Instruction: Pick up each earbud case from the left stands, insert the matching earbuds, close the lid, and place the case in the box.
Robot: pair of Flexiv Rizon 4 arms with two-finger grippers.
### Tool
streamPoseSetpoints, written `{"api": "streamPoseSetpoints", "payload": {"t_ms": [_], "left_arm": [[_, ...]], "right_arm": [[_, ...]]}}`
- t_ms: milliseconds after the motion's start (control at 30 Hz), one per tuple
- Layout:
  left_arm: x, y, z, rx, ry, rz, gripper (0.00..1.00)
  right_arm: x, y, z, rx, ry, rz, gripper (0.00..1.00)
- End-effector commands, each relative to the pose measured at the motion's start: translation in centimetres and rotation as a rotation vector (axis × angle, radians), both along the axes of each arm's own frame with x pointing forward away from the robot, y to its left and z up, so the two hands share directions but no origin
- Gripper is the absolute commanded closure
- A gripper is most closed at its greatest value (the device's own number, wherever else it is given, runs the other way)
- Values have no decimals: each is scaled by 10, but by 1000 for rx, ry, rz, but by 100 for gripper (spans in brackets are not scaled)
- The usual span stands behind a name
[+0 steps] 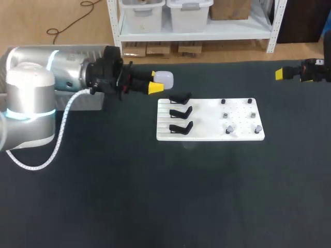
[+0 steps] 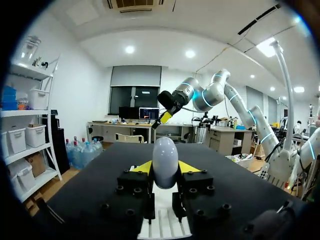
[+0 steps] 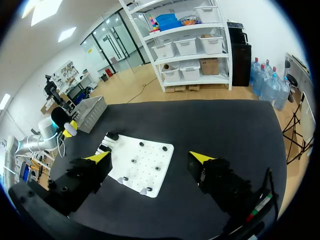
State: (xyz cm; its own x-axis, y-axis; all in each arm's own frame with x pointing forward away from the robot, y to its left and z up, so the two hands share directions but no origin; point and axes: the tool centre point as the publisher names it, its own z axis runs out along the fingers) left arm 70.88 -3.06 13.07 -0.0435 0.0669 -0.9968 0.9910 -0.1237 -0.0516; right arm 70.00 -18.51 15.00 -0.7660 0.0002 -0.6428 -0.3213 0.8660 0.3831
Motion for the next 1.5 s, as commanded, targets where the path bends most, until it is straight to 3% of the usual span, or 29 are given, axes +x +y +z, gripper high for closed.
{"api": "streamPoseSetpoints", "payload": {"t_ms": [33, 667, 800, 1000, 1233, 1500], "left_arm": [[-9, 3, 2, 4, -6, 69, 100], [-9, 3, 2, 4, -6, 69, 100], [-14, -6, 2, -5, -20, 27, 100], [-18, -17, 0, -10, -25, -10, 100], [-24, -24, -4, -20, -23, -28, 100], [-28, -23, -9, -30, -15, -20, 100]], "right_arm": [[0, 0, 0, 0, 0, 0, 0], [0, 0, 0, 0, 0, 0, 0], [-9, 21, 12, -34, -26, 64, 0], [-38, 56, 35, -78, -63, 150, 0], [-66, 103, 39, -114, -49, 232, 0], [-82, 142, 35, -144, -28, 280, 0]]}}
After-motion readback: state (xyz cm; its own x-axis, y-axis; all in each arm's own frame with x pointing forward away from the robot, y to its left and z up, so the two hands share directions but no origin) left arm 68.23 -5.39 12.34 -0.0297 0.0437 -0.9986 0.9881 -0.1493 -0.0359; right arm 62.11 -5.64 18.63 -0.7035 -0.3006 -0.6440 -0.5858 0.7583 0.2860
